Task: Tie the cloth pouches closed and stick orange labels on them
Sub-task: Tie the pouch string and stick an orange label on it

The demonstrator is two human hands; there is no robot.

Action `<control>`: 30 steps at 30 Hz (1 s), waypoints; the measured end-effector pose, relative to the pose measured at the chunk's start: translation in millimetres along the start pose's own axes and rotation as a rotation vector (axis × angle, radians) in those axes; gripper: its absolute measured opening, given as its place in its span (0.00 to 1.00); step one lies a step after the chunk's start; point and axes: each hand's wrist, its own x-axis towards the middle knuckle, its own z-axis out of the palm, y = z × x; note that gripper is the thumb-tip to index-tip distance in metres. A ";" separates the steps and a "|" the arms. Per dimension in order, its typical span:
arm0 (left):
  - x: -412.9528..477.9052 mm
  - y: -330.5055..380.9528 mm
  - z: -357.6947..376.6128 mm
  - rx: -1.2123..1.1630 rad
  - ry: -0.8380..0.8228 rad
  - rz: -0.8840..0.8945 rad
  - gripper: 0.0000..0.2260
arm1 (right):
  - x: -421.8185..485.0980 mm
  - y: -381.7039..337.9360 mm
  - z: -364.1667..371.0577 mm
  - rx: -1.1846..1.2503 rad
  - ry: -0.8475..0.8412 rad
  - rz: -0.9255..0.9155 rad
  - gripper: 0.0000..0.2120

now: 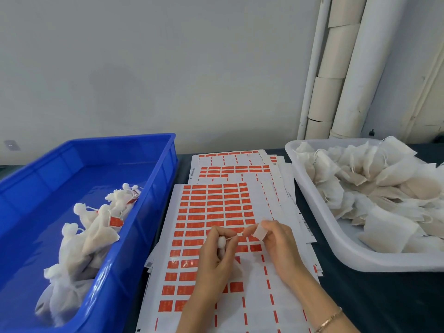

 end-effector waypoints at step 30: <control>2.5 -4.4 -0.6 0.025 -0.042 0.106 0.07 | -2.3 -5.5 -6.2 -0.095 0.008 0.034 0.02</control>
